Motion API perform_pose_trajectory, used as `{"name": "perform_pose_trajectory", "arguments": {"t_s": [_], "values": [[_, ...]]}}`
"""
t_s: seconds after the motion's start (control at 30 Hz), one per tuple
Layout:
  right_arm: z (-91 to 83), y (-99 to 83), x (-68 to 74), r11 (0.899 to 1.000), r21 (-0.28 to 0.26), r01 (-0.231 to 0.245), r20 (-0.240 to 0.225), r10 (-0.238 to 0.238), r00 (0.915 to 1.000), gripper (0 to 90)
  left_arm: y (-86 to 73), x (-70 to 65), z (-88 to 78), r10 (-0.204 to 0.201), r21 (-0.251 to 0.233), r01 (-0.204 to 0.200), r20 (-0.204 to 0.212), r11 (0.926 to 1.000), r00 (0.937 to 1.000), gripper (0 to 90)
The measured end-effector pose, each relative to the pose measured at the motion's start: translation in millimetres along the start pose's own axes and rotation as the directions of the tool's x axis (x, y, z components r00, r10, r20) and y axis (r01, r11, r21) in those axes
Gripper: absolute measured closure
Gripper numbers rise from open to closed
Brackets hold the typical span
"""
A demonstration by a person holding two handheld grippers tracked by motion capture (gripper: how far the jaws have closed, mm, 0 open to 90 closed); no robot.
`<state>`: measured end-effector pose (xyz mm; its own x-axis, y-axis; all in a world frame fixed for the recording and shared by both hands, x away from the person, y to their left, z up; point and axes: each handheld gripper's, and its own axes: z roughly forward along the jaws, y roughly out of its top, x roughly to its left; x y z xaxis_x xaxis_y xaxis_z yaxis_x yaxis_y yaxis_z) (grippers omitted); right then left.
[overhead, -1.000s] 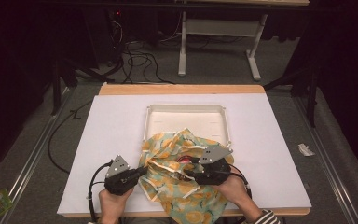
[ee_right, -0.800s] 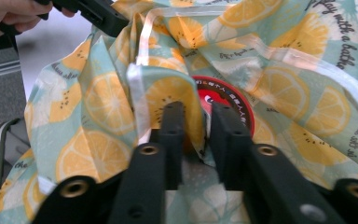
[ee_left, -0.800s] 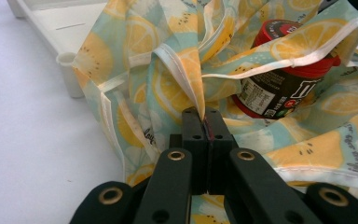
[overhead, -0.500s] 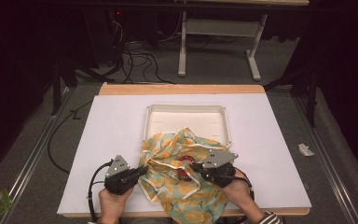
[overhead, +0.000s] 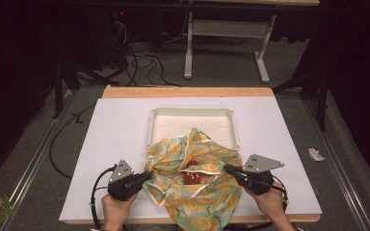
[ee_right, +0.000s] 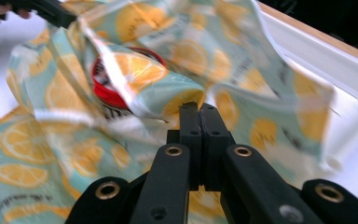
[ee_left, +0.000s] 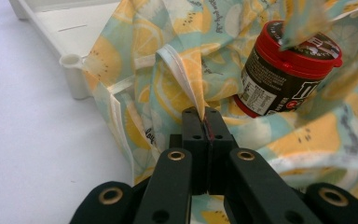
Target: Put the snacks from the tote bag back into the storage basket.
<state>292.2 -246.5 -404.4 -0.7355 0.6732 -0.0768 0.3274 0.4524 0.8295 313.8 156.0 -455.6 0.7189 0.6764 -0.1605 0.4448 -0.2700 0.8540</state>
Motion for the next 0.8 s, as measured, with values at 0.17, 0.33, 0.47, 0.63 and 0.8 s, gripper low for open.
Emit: {"name": "perform_pose_trajectory", "arguments": {"t_s": [0.17, 0.33, 0.47, 0.63, 0.8], "values": [[-9.6, -16.6, -11.6, 0.999, 0.003, -0.054, 0.032, 0.054, 0.9980, 90.0, 0.0, -0.4, -0.1, 0.003, -0.003, -0.003, 0.004, 1.0000, 1.0000, 89.7], [-12.3, -31.6, -15.5, 0.995, 0.015, -0.096, 0.045, 0.095, 0.9945, 90.0, -0.4, -2.4, 1.9, 0.010, 0.001, -0.010, 0.007, 1.0000, 0.9999, 89.7], [-13.7, -45.2, -18.3, 0.990, 0.028, -0.135, 0.047, 0.134, 0.9899, 90.0, -0.5, -3.0, 0.3, 0.016, 0.000, -0.016, 0.013, 0.9999, 0.9998, 89.7], [-13.2, -58.2, -18.0, 0.985, 0.054, -0.164, 0.052, 0.161, 0.9856, 90.0, -0.8, -5.8, 1.4, 0.022, 0.001, -0.022, 0.022, 0.9998, 0.9995, 89.7], [-11.4, -70.2, -18.0, 0.978, 0.088, -0.187, 0.056, 0.183, 0.9815, 90.0, -0.3, -8.5, 2.7, 0.028, 0.004, -0.028, 0.032, 0.9996, 0.9991, 89.7]]}}
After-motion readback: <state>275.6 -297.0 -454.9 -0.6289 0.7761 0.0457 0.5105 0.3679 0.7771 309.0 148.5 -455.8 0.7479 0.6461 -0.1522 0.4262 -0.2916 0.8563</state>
